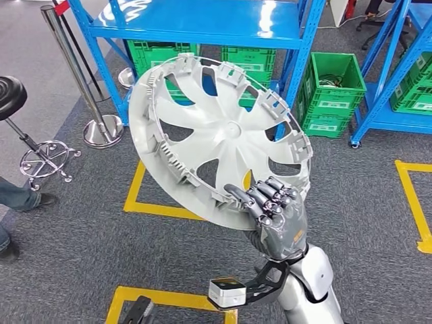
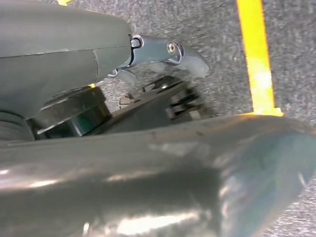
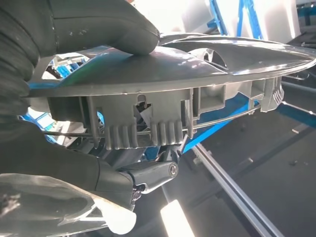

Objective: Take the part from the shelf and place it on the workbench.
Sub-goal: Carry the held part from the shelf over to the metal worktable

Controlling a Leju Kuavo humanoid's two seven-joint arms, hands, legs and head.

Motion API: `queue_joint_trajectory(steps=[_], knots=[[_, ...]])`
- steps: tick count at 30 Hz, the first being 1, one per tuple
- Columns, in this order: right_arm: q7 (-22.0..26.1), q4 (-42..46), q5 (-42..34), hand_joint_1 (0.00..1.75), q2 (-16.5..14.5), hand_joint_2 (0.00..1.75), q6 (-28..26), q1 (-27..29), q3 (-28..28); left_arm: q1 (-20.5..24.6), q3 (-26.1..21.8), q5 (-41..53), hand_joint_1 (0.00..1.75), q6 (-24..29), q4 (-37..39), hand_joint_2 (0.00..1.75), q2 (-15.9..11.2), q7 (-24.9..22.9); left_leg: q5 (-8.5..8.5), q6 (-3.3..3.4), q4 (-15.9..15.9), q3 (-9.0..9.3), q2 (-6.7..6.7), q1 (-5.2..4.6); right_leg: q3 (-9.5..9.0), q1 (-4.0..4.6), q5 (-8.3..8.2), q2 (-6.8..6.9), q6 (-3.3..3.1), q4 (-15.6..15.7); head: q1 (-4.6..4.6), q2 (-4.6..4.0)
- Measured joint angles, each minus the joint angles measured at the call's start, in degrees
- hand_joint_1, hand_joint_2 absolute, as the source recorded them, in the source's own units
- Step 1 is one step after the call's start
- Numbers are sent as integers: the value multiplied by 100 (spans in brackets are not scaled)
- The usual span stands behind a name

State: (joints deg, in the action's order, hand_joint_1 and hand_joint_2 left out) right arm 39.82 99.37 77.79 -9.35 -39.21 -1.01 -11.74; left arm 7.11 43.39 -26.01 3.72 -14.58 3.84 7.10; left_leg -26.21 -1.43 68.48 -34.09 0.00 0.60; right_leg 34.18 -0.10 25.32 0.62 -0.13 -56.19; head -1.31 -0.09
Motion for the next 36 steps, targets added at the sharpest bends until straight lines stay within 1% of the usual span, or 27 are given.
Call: queue_joint_trajectory(steps=[1,2,3,4,5,6,7,8,10,11,12,13,15,16,17,20,22,23,25,26,27,28,30,31,32,33,36], knots=[[-1,-1,0,175,0,175,0,2,-1,4,0,0,0,0,0,0,-2,0,-115,35,-462,313,-1,-8,60,5,-33,-2,28,-40,-4,0],[-2,-1,-1,175,0,175,0,3,-1,11,0,0,0,0,0,0,-3,0,-273,72,-850,554,-4,-20,102,9,-70,-1,60,-71,-5,0],[-2,-1,-1,175,0,175,0,3,-3,16,0,-1,0,0,0,0,-3,0,-411,112,-1111,696,-5,-37,132,9,-111,1,94,-87,-10,0],[-2,-1,1,175,0,175,0,3,-6,17,0,-1,0,-1,0,0,-3,0,-445,154,-1220,729,-7,-46,150,4,-154,5,129,-91,-12,0],[-1,-2,2,175,0,175,0,2,-9,14,0,-2,0,-1,0,0,-3,-1,-416,196,-1236,701,1,-45,179,-6,-169,2,162,-103,-9,0],[0,-1,4,175,0,175,0,2,-13,11,-1,-2,0,-3,0,0,-3,-1,-369,242,-1244,673,10,-40,233,-16,-111,-6,194,-162,-14,0],[1,-2,5,175,0,175,0,3,-15,9,-1,-3,0,-6,0,0,-3,-2,-317,285,-1254,638,19,-31,322,-23,30,-19,225,-331,-20,0],[1,-2,7,175,0,175,0,4,-15,10,-2,-3,0,-13,0,0,-1,-3,-266,315,-1259,593,28,-24,455,-33,239,-31,252,-624,-27,0],[1,-3,19,175,0,175,0,8,-15,6,-2,-4,0,-25,0,0,2,-5,-178,336,-1248,472,30,-27,752,-41,669,-42,295,-1412,-38,0],[1,-3,26,175,0,175,0,11,-15,0,-2,-4,0,-28,0,0,3,-5,-141,333,-1239,414,31,-28,823,-46,775,-43,307,-1679,-37,0],[2,-3,32,175,0,175,0,12,-16,-6,-2,-4,0,-29,0,0,3,-6,-110,325,-1227,361,31,-28,778,-49,777,-42,313,-1733,-38,0],[2,-2,33,175,0,175,0,12,-17,-11,-2,-5,0,-30,0,0,4,-7,-88,316,-1211,318,30,-26,611,-53,684,-42,310,-1546,-38,0],[1,-1,32,175,0,175,0,3,-22,-13,-2,-12,0,-36,0,0,10,-7,-62,288,-1174,262,26,-29,64,-56,426,-40,283,-742,-39,0],[0,2,31,175,0,175,0,-4,-26,-12,-3,-16,0,-40,0,0,13,-7,-54,267,-1147,236,25,-41,-164,-53,359,-42,262,-380,-37,0],[0,4,30,175,0,175,0,-7,-28,-11,-3,-20,0,-44,0,0,14,-7,-40,237,-1128,209,25,-52,-297,-49,336,-46,239,-158,-33,0],[-4,10,31,175,0,175,0,-1,-27,-13,-4,-22,0,-55,0,0,18,-10,-2,132,-1100,144,26,-55,-312,-44,312,-59,152,-74,-31,0],[-6,10,31,175,0,175,0,-5,-29,-15,-4,-22,0,-61,0,0,20,-14,-156,74,-921,66,21,-43,-291,-61,265,-47,71,-54,-17,0],[-4,10,32,175,0,175,0,-7,-32,-16,-5,-22,0,-63,0,0,19,-15,-332,48,-666,-38,18,-36,-276,-68,242,-39,32,-44,-10,0],[0,10,33,175,0,175,0,-7,-37,-22,-5,-22,0,-63,0,0,19,-15,-739,10,113,-349,16,-26,-227,-55,213,-31,-10,-48,6,0],[0,10,36,175,0,175,0,-4,-37,-29,-5,-22,0,-63,0,0,18,-15,-856,1,429,-468,16,-24,-203,-48,199,-30,-19,-51,5,0],[0,10,48,175,0,175,0,-3,-37,-36,-5,-22,0,-64,0,0,17,-16,-864,1,562,-503,16,-24,-183,-42,188,-32,-21,-56,5,0],[0,10,69,175,0,175,0,-1,-37,-41,-6,-22,0,-65,0,0,16,-19,-762,10,460,-428,16,-24,-169,-39,179,-35,-19,-63,5,0],[0,12,102,175,0,175,0,-3,-37,-41,-7,-21,0,-67,0,0,13,-29,-390,57,-259,-43,15,-28,-157,-33,169,-42,-8,-80,5,0],[0,13,105,175,0,175,0,-5,-37,-38,-7,-21,0,-68,0,0,9,-34,-255,88,-635,145,14,-35,-143,-20,165,-44,6,-97,4,0],[0,15,99,175,0,175,-1,-8,-37,-34,-7,-20,0,-68,0,0,6,-41,-184,117,-912,269,13,-43,-118,-9,155,-44,29,-112,3,0],[0,16,94,175,0,175,-1,-10,-37,-35,-7,-20,0,-69,0,0,4,-47,-173,127,-1054,313,13,-46,-86,6,153,-44,35,-129,-1,0],[0,16,72,175,0,175,-2,-8,-38,-51,-7,-20,0,-75,0,0,4,-66,-168,126,-1118,284,12,-53,-26,17,129,-38,11,-141,-7,0]])
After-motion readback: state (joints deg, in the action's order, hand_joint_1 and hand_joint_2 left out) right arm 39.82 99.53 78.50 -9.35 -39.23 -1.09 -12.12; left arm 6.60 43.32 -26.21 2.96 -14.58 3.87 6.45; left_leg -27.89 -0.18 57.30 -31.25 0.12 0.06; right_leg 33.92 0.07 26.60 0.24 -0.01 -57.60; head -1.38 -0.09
